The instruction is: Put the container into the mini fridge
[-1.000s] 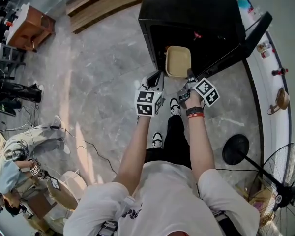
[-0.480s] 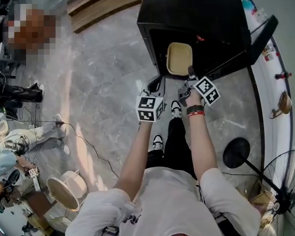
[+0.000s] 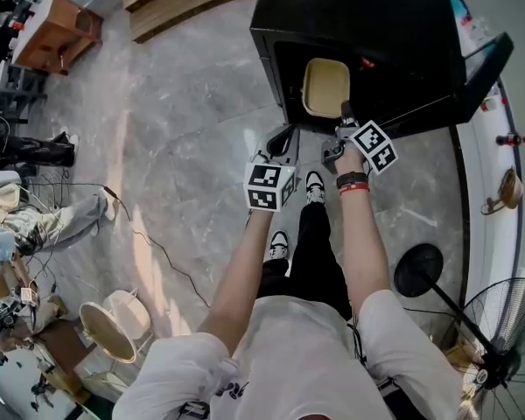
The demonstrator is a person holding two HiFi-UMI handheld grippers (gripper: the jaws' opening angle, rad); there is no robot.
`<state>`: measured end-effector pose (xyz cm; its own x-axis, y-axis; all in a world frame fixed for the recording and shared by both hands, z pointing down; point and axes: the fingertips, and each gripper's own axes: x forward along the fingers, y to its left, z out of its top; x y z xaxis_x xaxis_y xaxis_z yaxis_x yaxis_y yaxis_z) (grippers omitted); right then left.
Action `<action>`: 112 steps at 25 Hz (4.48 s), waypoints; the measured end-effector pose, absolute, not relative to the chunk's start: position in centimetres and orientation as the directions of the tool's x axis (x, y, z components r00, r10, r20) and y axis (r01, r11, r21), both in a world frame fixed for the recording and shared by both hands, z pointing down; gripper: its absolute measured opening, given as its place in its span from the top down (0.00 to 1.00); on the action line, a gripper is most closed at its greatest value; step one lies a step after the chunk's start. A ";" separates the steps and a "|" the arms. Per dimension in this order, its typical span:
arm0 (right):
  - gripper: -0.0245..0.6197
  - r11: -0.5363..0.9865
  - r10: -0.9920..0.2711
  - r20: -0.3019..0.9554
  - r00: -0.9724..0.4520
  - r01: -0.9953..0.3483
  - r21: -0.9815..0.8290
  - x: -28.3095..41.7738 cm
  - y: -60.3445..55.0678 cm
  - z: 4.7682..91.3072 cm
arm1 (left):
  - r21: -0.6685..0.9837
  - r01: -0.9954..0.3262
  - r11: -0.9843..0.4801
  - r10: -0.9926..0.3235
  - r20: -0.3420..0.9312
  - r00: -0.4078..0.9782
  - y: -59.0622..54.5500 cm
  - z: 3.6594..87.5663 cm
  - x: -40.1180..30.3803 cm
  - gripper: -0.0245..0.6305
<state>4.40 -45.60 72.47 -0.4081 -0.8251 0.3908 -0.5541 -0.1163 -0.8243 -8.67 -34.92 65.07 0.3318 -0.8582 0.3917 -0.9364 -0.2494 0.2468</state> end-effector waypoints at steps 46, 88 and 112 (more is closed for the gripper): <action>0.87 -0.109 -0.869 0.372 -0.326 -0.607 -0.787 3.5 -58.1 76.7 | 0.204 -0.916 -0.347 -0.865 0.309 0.396 -41.6 67.6 -8.4 0.93; 0.69 -0.002 -0.854 0.369 -0.367 -0.708 -0.706 7.4 -43.4 65.4 | 0.206 -0.909 -0.362 -0.879 0.249 0.406 -36.0 57.0 -7.0 0.93; 0.73 0.246 -0.881 0.282 -0.380 -0.877 -0.412 7.9 -28.3 52.1 | 0.249 -0.908 -0.336 -0.892 0.227 0.392 -25.6 49.7 -8.9 0.93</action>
